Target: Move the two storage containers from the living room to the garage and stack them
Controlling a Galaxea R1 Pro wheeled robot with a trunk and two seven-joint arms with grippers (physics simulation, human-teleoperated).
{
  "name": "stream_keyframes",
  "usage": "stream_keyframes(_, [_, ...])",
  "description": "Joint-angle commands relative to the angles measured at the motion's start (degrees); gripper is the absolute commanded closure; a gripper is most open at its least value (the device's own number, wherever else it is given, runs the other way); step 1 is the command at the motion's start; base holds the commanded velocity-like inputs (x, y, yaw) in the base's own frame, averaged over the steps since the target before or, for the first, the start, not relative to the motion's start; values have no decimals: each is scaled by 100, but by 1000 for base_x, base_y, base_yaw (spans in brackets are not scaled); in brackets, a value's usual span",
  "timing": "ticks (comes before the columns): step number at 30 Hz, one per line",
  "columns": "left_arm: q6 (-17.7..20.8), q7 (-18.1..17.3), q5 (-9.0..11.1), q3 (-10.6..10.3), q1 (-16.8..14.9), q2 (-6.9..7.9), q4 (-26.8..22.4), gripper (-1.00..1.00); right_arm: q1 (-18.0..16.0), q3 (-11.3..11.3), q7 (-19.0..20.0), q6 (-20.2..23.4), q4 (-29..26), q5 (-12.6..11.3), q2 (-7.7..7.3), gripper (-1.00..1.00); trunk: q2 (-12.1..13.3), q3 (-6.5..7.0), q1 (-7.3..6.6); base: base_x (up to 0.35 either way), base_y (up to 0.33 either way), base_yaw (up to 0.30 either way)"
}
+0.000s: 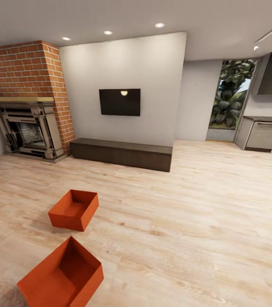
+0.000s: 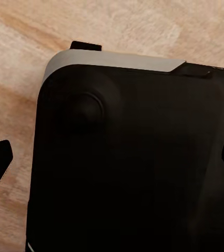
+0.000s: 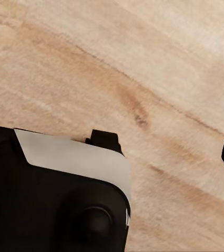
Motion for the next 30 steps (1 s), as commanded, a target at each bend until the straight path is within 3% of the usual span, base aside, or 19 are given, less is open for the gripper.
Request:
stream_keyframes(1, [-14,-6,45,2,-2,-1,0,-100,-2,52,-19,-11,0,-45,1,-100,-2,-5,3,307,0,3])
stream_keyframes(9, [-14,-7,39,3,-2,-1,0,-100,-2,52,-19,-17,0,-44,1,-100,-2,-5,3,294,0,25])
stream_keyframes(30, [-14,7,40,10,-2,-1,-9,-100,-2,53,-19,-19,0,-44,1,-100,-2,-5,3,10,0,264])
